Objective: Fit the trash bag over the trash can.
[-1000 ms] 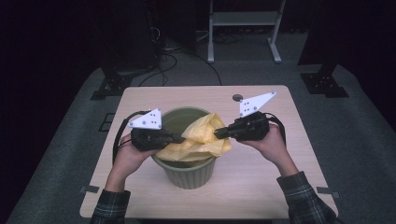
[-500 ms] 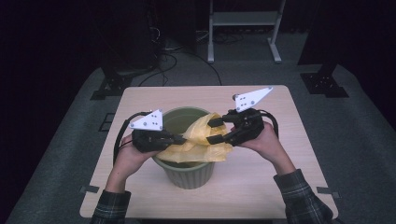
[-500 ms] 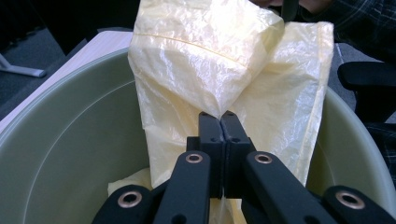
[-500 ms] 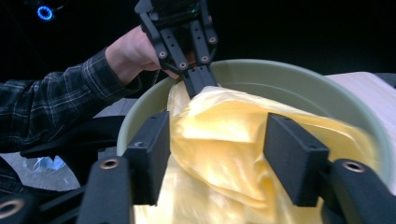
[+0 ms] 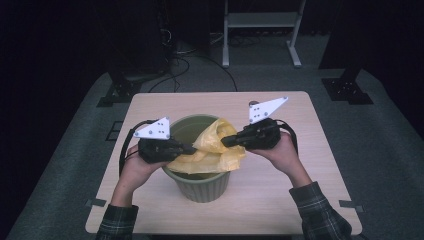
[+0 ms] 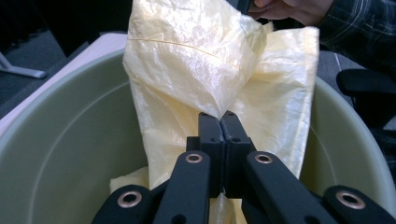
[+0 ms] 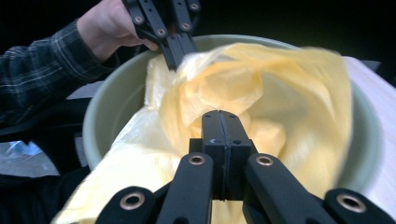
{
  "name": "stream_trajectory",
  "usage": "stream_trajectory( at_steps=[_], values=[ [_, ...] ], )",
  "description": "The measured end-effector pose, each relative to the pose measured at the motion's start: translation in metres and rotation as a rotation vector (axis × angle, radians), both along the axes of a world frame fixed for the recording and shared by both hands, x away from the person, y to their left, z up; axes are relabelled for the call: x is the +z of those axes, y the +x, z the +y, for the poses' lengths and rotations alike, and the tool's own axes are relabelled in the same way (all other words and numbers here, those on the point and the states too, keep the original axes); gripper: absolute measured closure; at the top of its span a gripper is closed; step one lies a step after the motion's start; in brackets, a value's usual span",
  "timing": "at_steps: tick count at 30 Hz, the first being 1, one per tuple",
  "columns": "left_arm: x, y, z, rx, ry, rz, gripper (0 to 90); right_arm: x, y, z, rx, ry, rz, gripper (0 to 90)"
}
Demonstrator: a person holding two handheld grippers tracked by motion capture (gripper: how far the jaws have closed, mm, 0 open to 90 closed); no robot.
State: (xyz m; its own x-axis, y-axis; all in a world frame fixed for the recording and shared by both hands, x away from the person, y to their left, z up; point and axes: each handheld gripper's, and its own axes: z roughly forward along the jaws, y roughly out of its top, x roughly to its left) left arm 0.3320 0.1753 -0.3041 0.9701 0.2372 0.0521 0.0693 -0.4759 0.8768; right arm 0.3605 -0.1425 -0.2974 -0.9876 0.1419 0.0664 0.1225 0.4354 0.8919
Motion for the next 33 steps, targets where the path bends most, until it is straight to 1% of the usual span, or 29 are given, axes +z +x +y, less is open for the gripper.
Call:
stream_trajectory(
  at_steps=[2, 4, 7, 8, 9, 10, 11, 12, 13, 15, 16, 19, 21, 22, 23, 24, 25, 26, 27, 28, 29, 30, 33],
  values=[
    [0.000, 0.000, 0.003, 0.003, -0.013, 0.001, 89.5, 0.001, 0.000, -0.009, -0.024, 0.013, -0.004, 90.0],
    [0.001, 0.000, 0.005, 0.006, -0.014, -0.003, 89.4, 0.002, 0.000, -0.018, -0.044, 0.023, -0.010, 90.0],
    [0.001, -0.001, 0.009, 0.012, -0.018, -0.007, 89.2, 0.002, 0.000, -0.030, -0.073, 0.022, -0.014, 90.0],
    [0.001, -0.001, 0.010, 0.010, -0.029, -0.003, 89.2, 0.002, -0.001, -0.033, -0.081, 0.025, -0.013, 90.0],
    [0.000, -0.001, 0.009, 0.008, -0.030, -0.001, 89.2, 0.001, 0.000, -0.037, -0.078, 0.031, -0.011, 90.0],
    [0.000, -0.001, 0.007, 0.005, -0.022, -0.005, 89.3, 0.001, -0.001, -0.038, -0.080, 0.039, -0.017, 89.4],
    [0.000, -0.001, 0.006, 0.006, -0.018, -0.004, 89.3, 0.002, -0.002, -0.039, -0.081, 0.050, -0.024, 82.1],
    [0.000, -0.001, 0.004, 0.001, -0.017, -0.004, 89.3, 0.003, -0.002, -0.039, -0.076, 0.067, -0.022, 70.9],
    [0.001, -0.001, 0.003, -0.004, -0.013, -0.004, 89.3, 0.004, -0.002, -0.038, -0.070, 0.085, -0.013, 63.3],
    [0.001, -0.001, 0.002, -0.003, -0.020, 0.000, 89.3, 0.006, -0.003, -0.036, -0.062, 0.104, -0.018, 52.0],
    [0.001, -0.001, 0.002, -0.005, -0.020, -0.003, 89.3, 0.008, -0.003, -0.033, -0.062, 0.106, -0.021, 46.7],
    [0.001, -0.001, 0.002, -0.004, -0.027, 0.000, 89.2, 0.010, -0.003, -0.023, -0.041, 0.110, -0.021, 39.4],
    [0.001, -0.001, 0.002, -0.005, -0.030, 0.001, 89.2, 0.010, -0.001, -0.015, -0.037, 0.107, -0.013, 39.3],
    [0.001, -0.001, 0.002, -0.008, -0.030, 0.001, 89.0, 0.009, -0.001, -0.012, -0.035, 0.103, -0.010, 40.7],
    [0.001, -0.001, 0.002, -0.009, -0.033, 0.003, 89.0, 0.007, 0.001, -0.006, -0.038, 0.089, -0.006, 47.9],
    [0.001, -0.001, 0.003, -0.012, -0.035, 0.004, 88.9, 0.005, 0.002, -0.002, -0.031, 0.065, -0.001, 53.0],
    [0.001, -0.001, 0.003, -0.011, -0.033, 0.004, 89.0, 0.003, 0.002, 0.003, -0.037, 0.040, 0.003, 62.4],
    [0.001, -0.001, 0.004, -0.005, -0.031, 0.006, 89.1, 0.001, 0.003, 0.005, -0.032, 0.014, 0.007, 78.4],
    [0.000, -0.001, 0.005, -0.005, -0.034, 0.008, 89.2, 0.000, 0.003, 0.006, -0.028, 0.007, -0.009, 84.7],
    [0.000, -0.001, 0.008, -0.008, -0.041, 0.015, 89.3, -0.001, 0.003, 0.005, -0.028, 0.014, -0.015, 87.6],
    [0.000, -0.001, 0.010, -0.005, -0.044, 0.018, 89.4, 0.000, 0.003, 0.003, -0.030, 0.033, -0.008, 88.4],
    [0.000, -0.001, 0.012, 0.000, -0.051, 0.022, 89.5, 0.001, 0.003, 0.001, -0.034, 0.040, -0.011, 88.9],
    [0.001, -0.002, 0.018, 0.008, -0.059, 0.012, 89.7, 0.003, 0.003, -0.009, -0.054, 0.039, -0.018, 89.3]
  ],
)
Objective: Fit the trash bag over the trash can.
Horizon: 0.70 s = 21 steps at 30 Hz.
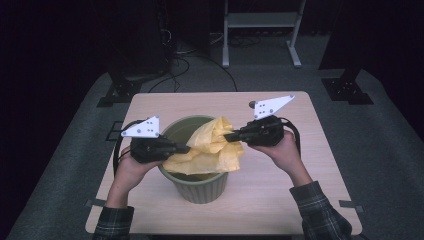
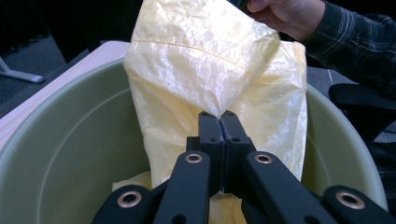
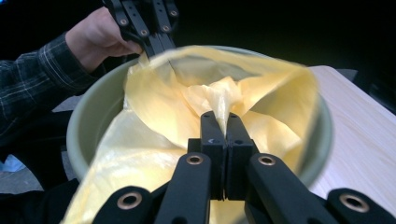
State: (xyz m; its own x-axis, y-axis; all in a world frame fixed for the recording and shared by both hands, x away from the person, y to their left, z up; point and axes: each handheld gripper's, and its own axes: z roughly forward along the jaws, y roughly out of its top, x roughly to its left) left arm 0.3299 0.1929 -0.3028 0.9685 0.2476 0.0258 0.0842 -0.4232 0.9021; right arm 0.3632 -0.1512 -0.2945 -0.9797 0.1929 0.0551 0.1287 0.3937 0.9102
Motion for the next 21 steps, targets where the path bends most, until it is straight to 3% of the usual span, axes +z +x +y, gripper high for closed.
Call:
stream_trajectory(
  at_steps=[5, 12, 21],
  values=[
    [0.000, -0.002, 0.011, 0.027, 0.012, -0.009, 89.9, 0.000, -0.001, -0.021, -0.038, -0.009, -0.007, 89.4],
    [-0.003, -0.004, 0.029, 0.067, -0.005, -0.009, 89.9, -0.001, -0.003, -0.057, -0.097, 0.022, -0.008, 89.3],
    [-0.008, -0.008, 0.040, 0.100, 0.001, -0.013, 89.9, -0.007, -0.005, -0.070, -0.136, -0.016, -0.013, 89.4]
  ],
)
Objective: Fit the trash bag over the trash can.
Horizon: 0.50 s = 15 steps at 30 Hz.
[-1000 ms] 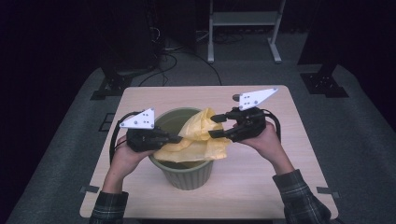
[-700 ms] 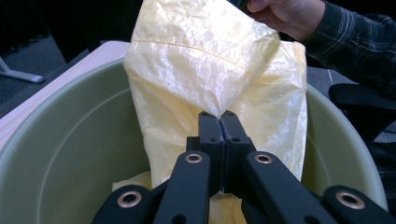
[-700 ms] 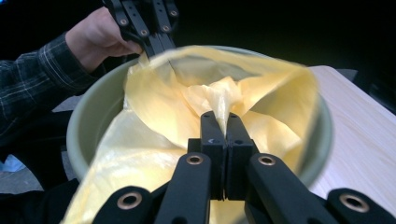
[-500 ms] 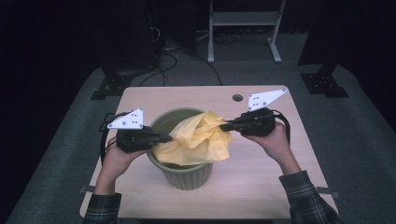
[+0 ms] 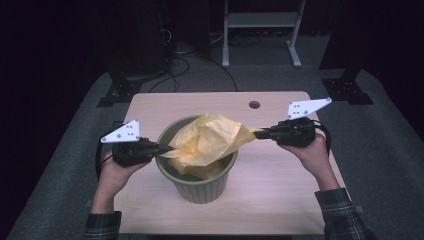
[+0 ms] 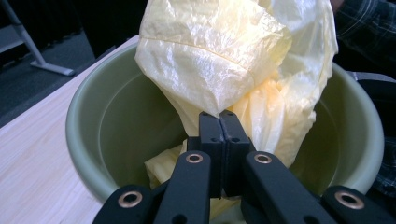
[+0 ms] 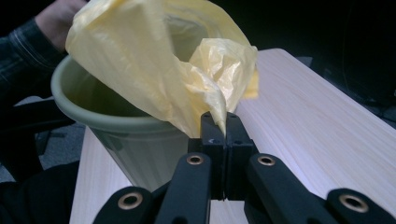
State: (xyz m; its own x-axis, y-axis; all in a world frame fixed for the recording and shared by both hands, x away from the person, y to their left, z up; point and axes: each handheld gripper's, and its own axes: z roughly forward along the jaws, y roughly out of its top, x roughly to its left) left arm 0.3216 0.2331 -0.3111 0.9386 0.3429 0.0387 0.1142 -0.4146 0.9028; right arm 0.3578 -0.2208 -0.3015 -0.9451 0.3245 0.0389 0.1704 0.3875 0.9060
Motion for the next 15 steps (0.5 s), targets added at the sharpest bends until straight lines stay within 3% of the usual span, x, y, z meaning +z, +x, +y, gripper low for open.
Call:
stream_trajectory(
  at_steps=[9, 15],
  values=[
    [0.002, -0.004, 0.014, 0.027, -0.012, -0.004, 89.9, -0.006, -0.002, -0.013, -0.033, -0.010, 0.010, 89.4],
    [0.002, -0.006, 0.032, 0.075, -0.023, -0.011, 90.0, -0.008, -0.001, -0.024, -0.077, -0.023, 0.006, 89.5]
  ],
)
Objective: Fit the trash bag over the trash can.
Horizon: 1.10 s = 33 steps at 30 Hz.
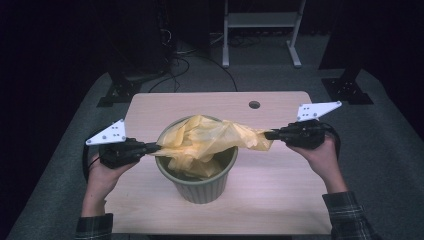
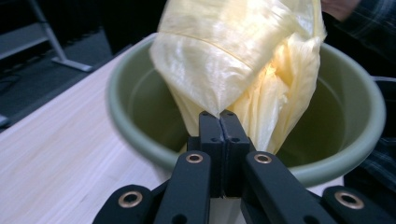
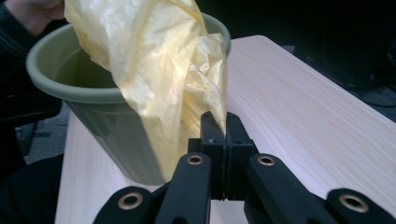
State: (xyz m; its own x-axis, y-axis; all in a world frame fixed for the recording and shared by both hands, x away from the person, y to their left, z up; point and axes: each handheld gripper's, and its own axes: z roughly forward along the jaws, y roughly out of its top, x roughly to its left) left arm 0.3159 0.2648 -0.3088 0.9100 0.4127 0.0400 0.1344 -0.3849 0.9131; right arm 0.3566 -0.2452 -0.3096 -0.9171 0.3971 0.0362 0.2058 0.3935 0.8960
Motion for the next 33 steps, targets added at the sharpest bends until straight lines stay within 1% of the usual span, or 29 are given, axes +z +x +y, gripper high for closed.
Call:
stream_trajectory(
  at_steps=[2, 3, 4, 6, 7, 9, 10, 11, 12, 13, 14, 15, 17, 19, 20, 21, 23, 25, 27, 28, 29, 30, 31, 33],
  values=[
    [0.000, -0.001, 0.007, 0.016, -0.015, -0.005, 90.0, -0.002, 0.000, -0.003, -0.012, 0.000, 0.000, 89.6],
    [-0.001, -0.002, 0.010, 0.025, -0.015, -0.007, 90.0, -0.003, 0.001, -0.005, -0.026, -0.008, -0.002, 89.6],
    [-0.001, -0.002, 0.012, 0.034, -0.014, -0.011, 90.0, -0.004, 0.001, -0.006, -0.033, -0.003, 0.000, 89.7],
    [-0.001, -0.002, 0.014, 0.036, -0.022, -0.007, 90.0, -0.005, 0.002, -0.008, -0.056, -0.011, 0.002, 89.7],
    [-0.001, -0.003, 0.014, 0.036, -0.021, -0.006, 90.0, -0.006, 0.003, -0.009, -0.057, -0.008, 0.006, 89.6],
    [-0.002, -0.002, 0.012, 0.022, -0.032, -0.002, 89.9, -0.007, 0.004, -0.009, -0.072, -0.009, 0.009, 88.9],
    [-0.002, -0.003, 0.011, 0.022, -0.031, -0.006, 89.9, -0.006, 0.004, -0.009, -0.075, 0.009, 0.004, 82.5],
    [-0.002, -0.003, 0.011, 0.020, -0.031, -0.005, 89.8, -0.005, 0.004, -0.010, -0.079, 0.035, 0.010, 71.4],
    [-0.002, -0.003, 0.010, 0.019, -0.034, -0.006, 89.8, -0.002, 0.004, -0.012, -0.080, 0.063, 0.022, 65.1],
    [-0.001, -0.003, 0.010, 0.014, -0.041, -0.006, 89.8, 0.000, 0.004, -0.013, -0.080, 0.084, 0.019, 59.7],
    [-0.001, -0.003, 0.010, 0.013, -0.044, -0.008, 89.8, 0.006, 0.002, -0.014, -0.081, 0.112, 0.012, 56.2],
    [-0.001, -0.004, 0.010, 0.013, -0.044, -0.007, 89.8, 0.010, 0.000, -0.015, -0.080, 0.130, 0.001, 54.7],
    [0.000, -0.004, 0.010, 0.015, -0.045, -0.010, 89.7, 0.020, -0.004, -0.015, -0.062, 0.163, -0.019, 52.0],
    [0.000, -0.005, 0.010, 0.013, -0.041, -0.013, 89.7, 0.029, -0.009, -0.013, -0.042, 0.186, -0.037, 51.5],
    [0.000, -0.005, 0.010, 0.013, -0.040, -0.013, 89.7, 0.032, -0.011, -0.011, -0.025, 0.196, -0.036, 51.1],
    [0.000, -0.005, 0.010, 0.012, -0.040, -0.013, 89.7, 0.035, -0.014, -0.007, 0.009, 0.208, -0.033, 51.0],
    [-0.001, -0.005, 0.009, 0.010, -0.044, -0.012, 89.7, 0.036, -0.017, 0.003, 0.054, 0.198, -0.031, 51.0],
    [-0.001, -0.005, 0.009, 0.009, -0.044, -0.012, 89.7, 0.032, -0.017, 0.015, 0.075, 0.158, -0.008, 49.5],
    [0.000, -0.006, 0.010, 0.011, -0.043, -0.012, 89.6, 0.025, -0.013, 0.023, 0.102, 0.143, 0.031, 50.0],
    [0.000, -0.007, 0.011, 0.011, -0.044, -0.013, 89.6, 0.022, -0.012, 0.026, 0.109, 0.138, 0.045, 53.0],
    [-0.001, -0.007, 0.011, 0.012, -0.045, -0.012, 89.6, 0.017, -0.010, 0.030, 0.124, 0.126, 0.072, 56.4],
    [-0.001, -0.007, 0.012, 0.010, -0.045, -0.012, 89.6, 0.013, -0.009, 0.033, 0.137, 0.114, 0.092, 61.3],
    [-0.001, -0.008, 0.013, 0.013, -0.047, -0.010, 89.6, 0.011, -0.009, 0.035, 0.143, 0.103, 0.100, 72.2],
    [-0.002, -0.009, 0.014, 0.013, -0.049, -0.007, 89.6, 0.007, -0.012, 0.040, 0.165, 0.068, 0.098, 85.3]
  ],
)
